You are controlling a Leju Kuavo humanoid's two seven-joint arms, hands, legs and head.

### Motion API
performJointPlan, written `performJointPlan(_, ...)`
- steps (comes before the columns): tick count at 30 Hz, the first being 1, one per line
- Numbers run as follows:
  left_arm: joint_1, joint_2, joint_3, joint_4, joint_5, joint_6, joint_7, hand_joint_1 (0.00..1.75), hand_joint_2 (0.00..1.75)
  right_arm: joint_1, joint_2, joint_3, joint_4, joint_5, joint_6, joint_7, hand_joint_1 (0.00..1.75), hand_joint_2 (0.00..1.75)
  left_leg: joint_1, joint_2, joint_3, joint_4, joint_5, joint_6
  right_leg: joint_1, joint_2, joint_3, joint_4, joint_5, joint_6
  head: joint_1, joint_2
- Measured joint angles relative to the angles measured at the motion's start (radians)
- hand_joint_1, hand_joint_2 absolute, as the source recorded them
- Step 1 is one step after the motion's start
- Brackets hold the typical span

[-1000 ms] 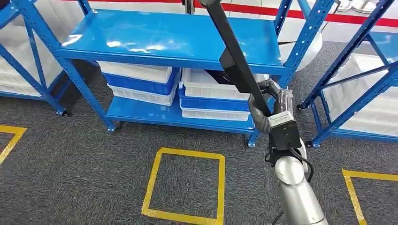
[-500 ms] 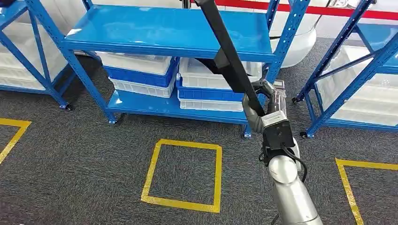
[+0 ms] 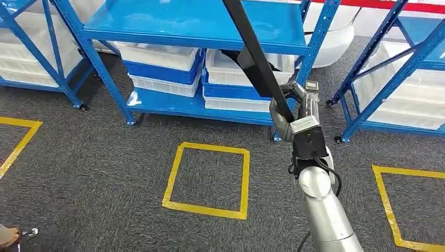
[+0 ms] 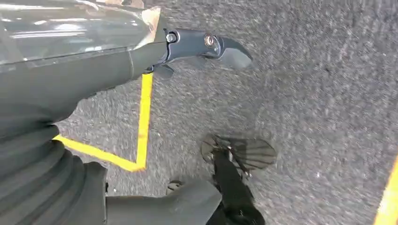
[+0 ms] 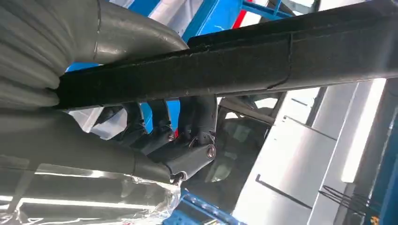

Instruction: Take the parts from the cabinet and place them on the table.

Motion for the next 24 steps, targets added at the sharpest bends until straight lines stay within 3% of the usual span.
performJointPlan(3, 0.008, 0.002, 0.013, 0.0, 0.02, -0.017, -0.004, 0.0, 1.75, -0.015, 0.002, 0.004, 0.015, -0.006, 0.002, -0.002, 1.75, 1.75, 0.002, 0.001, -0.006, 0.001, 0.027, -0.016, -0.003, -0.001, -0.035, 0.027, 0.012, -0.017, -0.003, 0.0)
performJointPlan(4, 0.012, 0.002, 0.02, 0.0, 0.021, -0.019, -0.006, 0.0, 1.75, -0.016, 0.001, 0.006, 0.023, -0.007, 0.003, -0.002, 1.75, 1.75, 0.008, -0.001, -0.014, 0.006, 0.024, -0.02, -0.019, -0.002, -0.042, 0.028, 0.019, -0.029, -0.007, 0.0)
performJointPlan(18, 0.013, 0.003, 0.022, 0.0, 0.021, -0.02, -0.008, 0.0, 1.75, -0.017, 0.001, 0.008, 0.026, -0.008, 0.003, -0.002, 1.75, 1.75, 0.01, -0.003, -0.017, 0.011, 0.013, -0.021, -0.017, -0.004, -0.042, 0.029, 0.023, -0.03, -0.007, 0.0)
performJointPlan(21, 0.015, 0.003, 0.024, 0.001, 0.022, -0.021, -0.009, 0.0, 1.75, -0.018, 0.001, 0.009, 0.029, -0.008, 0.004, -0.002, 1.75, 1.75, 0.012, -0.003, -0.023, 0.026, -0.013, -0.024, -0.013, -0.005, -0.038, 0.029, 0.028, -0.032, -0.006, 0.0)
performJointPlan(22, 0.018, 0.003, 0.025, 0.001, 0.022, -0.022, -0.011, 0.0, 1.75, -0.019, 0.001, 0.01, 0.032, -0.009, 0.004, -0.001, 1.75, 1.75, 0.012, -0.002, -0.029, 0.046, -0.039, -0.026, -0.013, -0.005, -0.042, 0.029, 0.032, -0.035, -0.006, 0.0)
performJointPlan(23, 0.022, 0.003, 0.026, 0.001, 0.026, -0.026, -0.016, 0.0, 1.75, -0.026, 0.001, 0.013, 0.036, -0.01, 0.004, -0.001, 1.75, 1.75, 0.012, -0.002, -0.046, 0.102, -0.091, -0.029, -0.009, -0.007, -0.051, 0.03, 0.038, -0.046, -0.006, 0.0)
performJointPlan(24, 0.024, 0.003, 0.027, 0.001, 0.027, -0.027, -0.018, 0.0, 1.75, -0.032, 0.001, 0.016, 0.04, -0.013, 0.005, -0.001, 1.75, 1.75, 0.012, -0.003, -0.06, 0.152, -0.124, -0.03, -0.005, -0.007, -0.057, 0.031, 0.046, -0.05, -0.006, 0.0)
